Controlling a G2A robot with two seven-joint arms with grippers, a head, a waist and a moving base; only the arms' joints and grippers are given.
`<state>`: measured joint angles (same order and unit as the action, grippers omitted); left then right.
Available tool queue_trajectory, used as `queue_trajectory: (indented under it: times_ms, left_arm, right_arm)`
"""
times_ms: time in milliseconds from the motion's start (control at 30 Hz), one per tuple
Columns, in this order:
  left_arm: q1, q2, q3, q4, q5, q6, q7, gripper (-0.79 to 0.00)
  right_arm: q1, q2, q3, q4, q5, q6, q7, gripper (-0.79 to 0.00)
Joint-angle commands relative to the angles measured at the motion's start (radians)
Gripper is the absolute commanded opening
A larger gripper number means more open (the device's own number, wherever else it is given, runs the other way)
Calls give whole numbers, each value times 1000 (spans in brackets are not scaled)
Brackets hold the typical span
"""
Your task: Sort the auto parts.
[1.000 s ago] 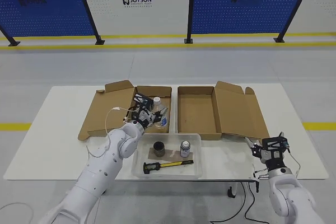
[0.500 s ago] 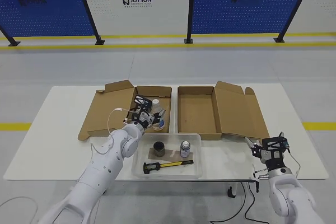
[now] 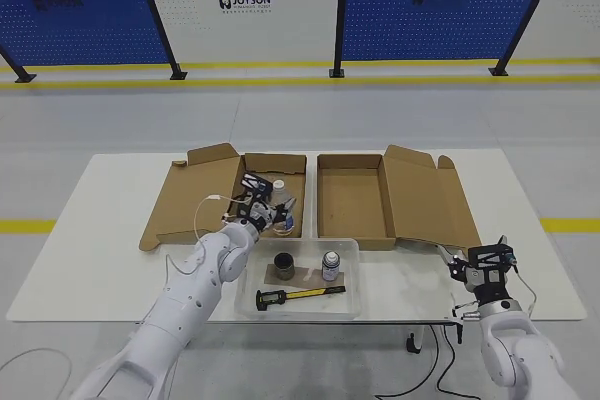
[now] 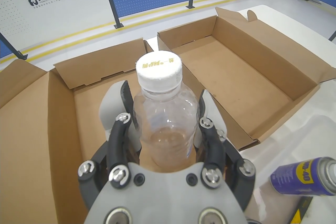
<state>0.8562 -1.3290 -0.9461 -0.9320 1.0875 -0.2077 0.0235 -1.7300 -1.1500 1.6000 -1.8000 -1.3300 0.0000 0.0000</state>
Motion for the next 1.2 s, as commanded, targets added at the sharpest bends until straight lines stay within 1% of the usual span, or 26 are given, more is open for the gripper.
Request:
queue_trajectory:
  times_ms: [0,200,333,467,567,700,733,900,1067,1167]
  left_arm:
    - [0,-1,-1,1,3,-8,-2,0]
    - [3,-2,-3,-8,21,-19,-18,0]
    - [11,-1,-13,-31,28,-17,-27,0]
    - [25,5,-33,-70,43,-20,-32,0]
    - [43,13,-55,-118,56,-20,-33,0]
    - [87,26,-98,-217,70,-3,-36,0]
    - [102,30,-109,-251,81,7,-39,0]
    - [197,53,-178,-445,90,-22,-66,0]
    - [290,71,-210,-633,101,-97,-153,0]
    - [331,75,-199,-707,84,-155,-207,0]
  right_arm:
    - [0,0,0,0,0,0,0,0]
    - [0,0,0,0,0,0,0,0]
    - [0,0,0,0,0,0,0,0]
    - [0,0,0,0,0,0,0,0]
    - [0,0,0,0,0,0,0,0]
    - [0,0,0,0,0,0,0,0]
    - [0,0,0,0,0,0,0,0]
    - [0,0,0,0,0,0,0,0]
    - [0,0,0,0,0,0,0,0]
    - [0,0,0,0,0,0,0,0]
